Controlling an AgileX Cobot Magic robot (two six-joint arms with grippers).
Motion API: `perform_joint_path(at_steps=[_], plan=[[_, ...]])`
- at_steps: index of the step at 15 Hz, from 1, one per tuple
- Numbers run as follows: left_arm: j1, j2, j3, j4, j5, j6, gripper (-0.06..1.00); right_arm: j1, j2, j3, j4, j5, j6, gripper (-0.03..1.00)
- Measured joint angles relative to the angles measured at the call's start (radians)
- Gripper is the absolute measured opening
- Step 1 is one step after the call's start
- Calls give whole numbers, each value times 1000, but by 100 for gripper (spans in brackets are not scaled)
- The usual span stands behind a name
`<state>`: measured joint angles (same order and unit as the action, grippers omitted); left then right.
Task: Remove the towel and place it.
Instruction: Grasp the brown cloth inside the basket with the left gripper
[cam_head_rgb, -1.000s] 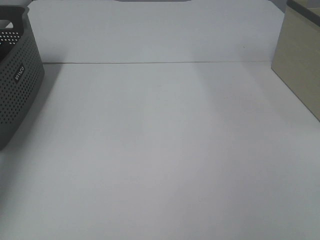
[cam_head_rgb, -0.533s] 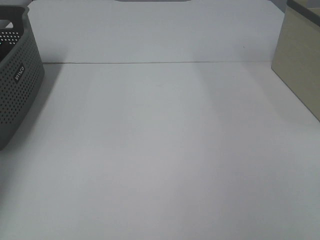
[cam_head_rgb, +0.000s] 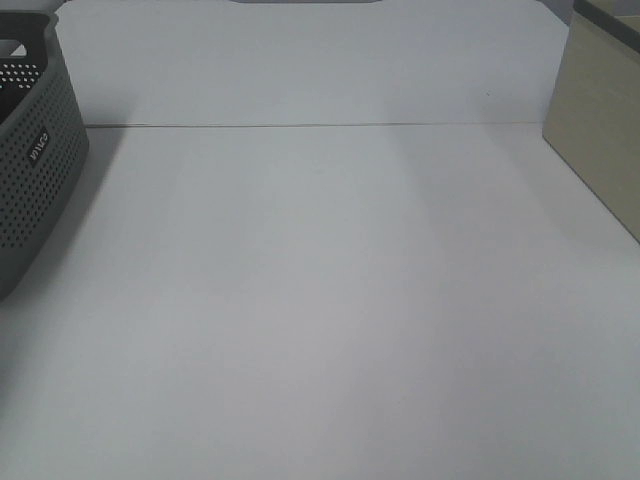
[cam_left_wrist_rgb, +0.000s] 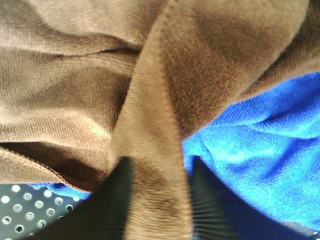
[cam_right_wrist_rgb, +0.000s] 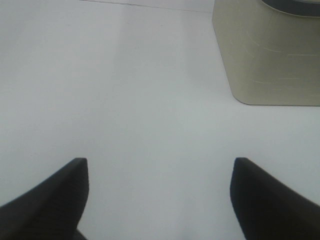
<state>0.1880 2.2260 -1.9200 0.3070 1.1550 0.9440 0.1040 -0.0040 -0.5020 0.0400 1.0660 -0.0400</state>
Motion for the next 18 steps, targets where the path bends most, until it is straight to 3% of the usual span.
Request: perform_joint_path(at_steps=[4, 7, 8, 12, 18], plan=[[0, 2, 0, 0, -5, -1, 25, 0, 0, 0, 0, 0, 0, 75], [0, 3, -3, 18, -22, -1, 2, 0, 0, 0, 0, 0, 0, 75], [0, 3, -12, 24, -31, -10, 0, 0, 0, 0, 0, 0, 0, 75], [-24, -50, -23, 29, -49, -48, 0, 0, 0, 0, 0, 0, 0, 75], [-92, -250, -23, -6, 51, -88, 0, 0, 0, 0, 0, 0, 0, 75]])
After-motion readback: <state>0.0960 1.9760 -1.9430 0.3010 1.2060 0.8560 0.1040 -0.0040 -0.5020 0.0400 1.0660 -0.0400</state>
